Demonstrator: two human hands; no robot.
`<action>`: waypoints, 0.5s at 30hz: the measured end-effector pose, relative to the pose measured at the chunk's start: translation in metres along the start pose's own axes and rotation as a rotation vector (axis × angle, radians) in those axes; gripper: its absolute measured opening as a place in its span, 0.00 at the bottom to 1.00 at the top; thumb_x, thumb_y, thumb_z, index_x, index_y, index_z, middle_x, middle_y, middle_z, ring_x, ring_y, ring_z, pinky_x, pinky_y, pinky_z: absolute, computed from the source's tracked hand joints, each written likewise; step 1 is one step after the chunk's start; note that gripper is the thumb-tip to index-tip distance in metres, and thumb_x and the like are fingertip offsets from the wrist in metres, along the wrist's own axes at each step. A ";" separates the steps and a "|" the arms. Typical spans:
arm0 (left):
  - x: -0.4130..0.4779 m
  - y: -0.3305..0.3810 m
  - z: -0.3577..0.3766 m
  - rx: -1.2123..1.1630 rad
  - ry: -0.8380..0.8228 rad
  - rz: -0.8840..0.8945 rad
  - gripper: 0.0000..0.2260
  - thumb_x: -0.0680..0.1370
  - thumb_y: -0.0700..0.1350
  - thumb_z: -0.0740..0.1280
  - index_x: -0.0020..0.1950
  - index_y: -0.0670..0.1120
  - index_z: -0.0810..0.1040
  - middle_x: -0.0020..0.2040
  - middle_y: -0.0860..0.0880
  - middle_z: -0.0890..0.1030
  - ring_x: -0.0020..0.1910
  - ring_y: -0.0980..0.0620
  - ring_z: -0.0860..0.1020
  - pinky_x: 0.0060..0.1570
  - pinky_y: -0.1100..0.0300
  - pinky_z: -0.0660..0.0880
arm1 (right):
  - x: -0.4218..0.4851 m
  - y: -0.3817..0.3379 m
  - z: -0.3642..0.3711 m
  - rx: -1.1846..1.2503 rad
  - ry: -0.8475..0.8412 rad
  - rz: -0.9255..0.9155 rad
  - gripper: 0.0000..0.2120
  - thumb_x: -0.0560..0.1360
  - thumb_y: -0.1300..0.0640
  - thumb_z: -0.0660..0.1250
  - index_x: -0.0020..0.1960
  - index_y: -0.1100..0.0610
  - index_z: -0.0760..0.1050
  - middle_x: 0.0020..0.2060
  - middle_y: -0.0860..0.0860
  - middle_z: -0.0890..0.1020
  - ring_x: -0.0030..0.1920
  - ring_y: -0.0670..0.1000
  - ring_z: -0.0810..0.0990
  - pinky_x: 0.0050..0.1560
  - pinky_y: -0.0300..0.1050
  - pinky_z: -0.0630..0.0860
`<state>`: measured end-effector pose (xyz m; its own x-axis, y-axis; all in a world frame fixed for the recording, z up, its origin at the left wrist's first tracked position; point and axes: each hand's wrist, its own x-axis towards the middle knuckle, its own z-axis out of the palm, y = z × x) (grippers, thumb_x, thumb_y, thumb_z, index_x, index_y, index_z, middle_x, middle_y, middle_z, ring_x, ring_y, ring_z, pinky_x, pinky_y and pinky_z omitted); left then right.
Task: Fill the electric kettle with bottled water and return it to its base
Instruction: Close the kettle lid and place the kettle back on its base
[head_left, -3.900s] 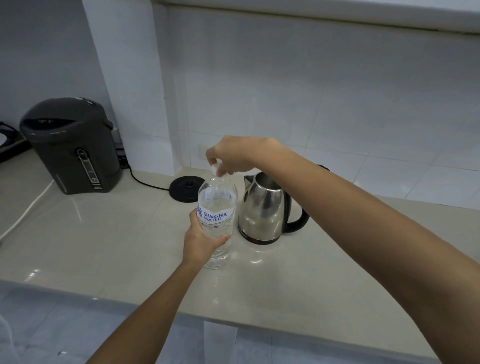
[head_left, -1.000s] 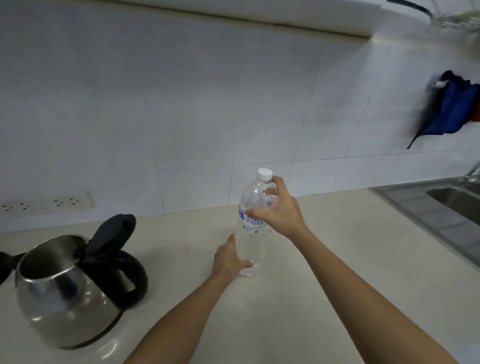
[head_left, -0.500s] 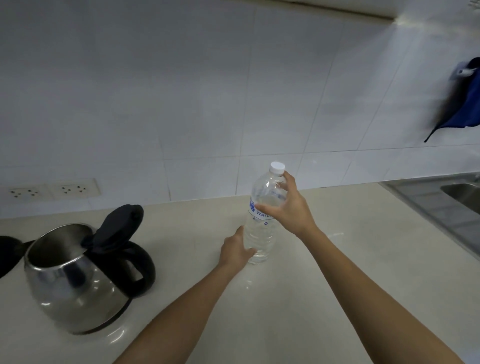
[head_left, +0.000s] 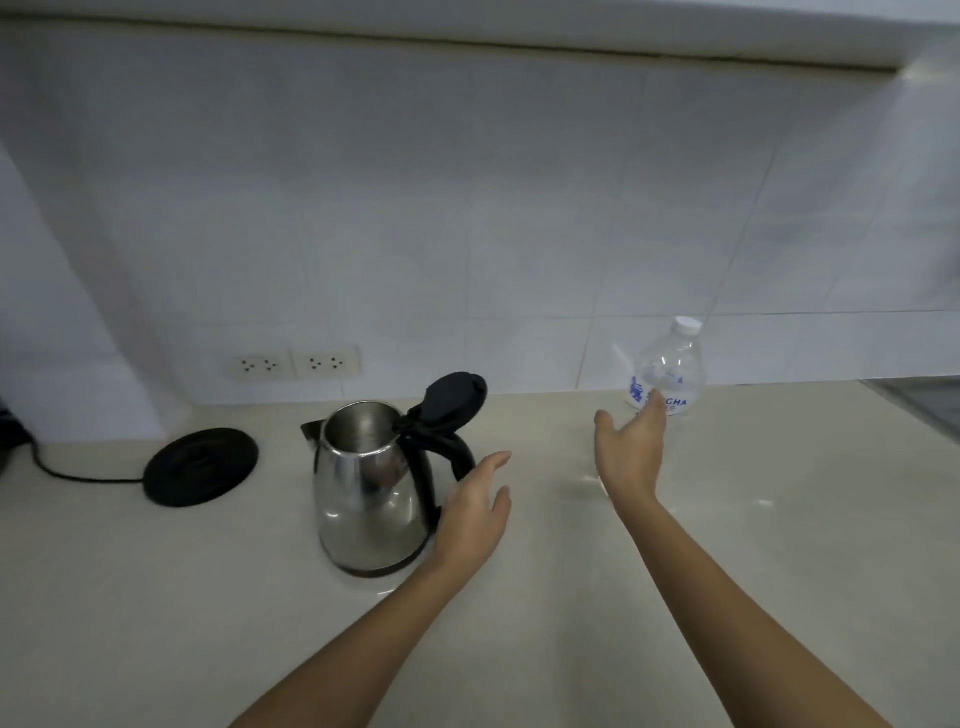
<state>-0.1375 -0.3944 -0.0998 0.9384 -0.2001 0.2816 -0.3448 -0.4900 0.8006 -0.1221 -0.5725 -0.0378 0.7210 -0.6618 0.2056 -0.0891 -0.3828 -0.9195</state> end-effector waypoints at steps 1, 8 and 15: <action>-0.011 -0.005 -0.015 0.031 0.058 0.048 0.17 0.78 0.37 0.64 0.67 0.46 0.75 0.61 0.51 0.80 0.60 0.55 0.76 0.60 0.68 0.69 | -0.013 -0.004 0.010 0.004 -0.038 -0.008 0.32 0.77 0.58 0.62 0.77 0.60 0.53 0.76 0.55 0.60 0.75 0.54 0.59 0.71 0.48 0.59; -0.065 -0.057 -0.099 0.114 0.488 -0.061 0.22 0.72 0.34 0.70 0.66 0.41 0.73 0.65 0.44 0.73 0.64 0.45 0.72 0.64 0.46 0.70 | -0.097 -0.042 0.075 0.259 -0.260 -0.049 0.23 0.82 0.49 0.52 0.75 0.55 0.62 0.73 0.47 0.67 0.73 0.46 0.64 0.67 0.35 0.56; -0.061 -0.084 -0.128 0.192 0.039 -0.210 0.41 0.78 0.45 0.67 0.78 0.50 0.39 0.80 0.46 0.41 0.79 0.47 0.49 0.75 0.45 0.54 | -0.124 -0.060 0.096 0.326 -0.293 -0.058 0.16 0.80 0.48 0.56 0.66 0.49 0.72 0.54 0.41 0.80 0.57 0.45 0.76 0.56 0.38 0.67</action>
<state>-0.1628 -0.2323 -0.1161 0.9887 -0.0461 0.1429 -0.1367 -0.6699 0.7297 -0.1396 -0.4056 -0.0404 0.8868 -0.4168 0.1996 0.1446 -0.1599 -0.9765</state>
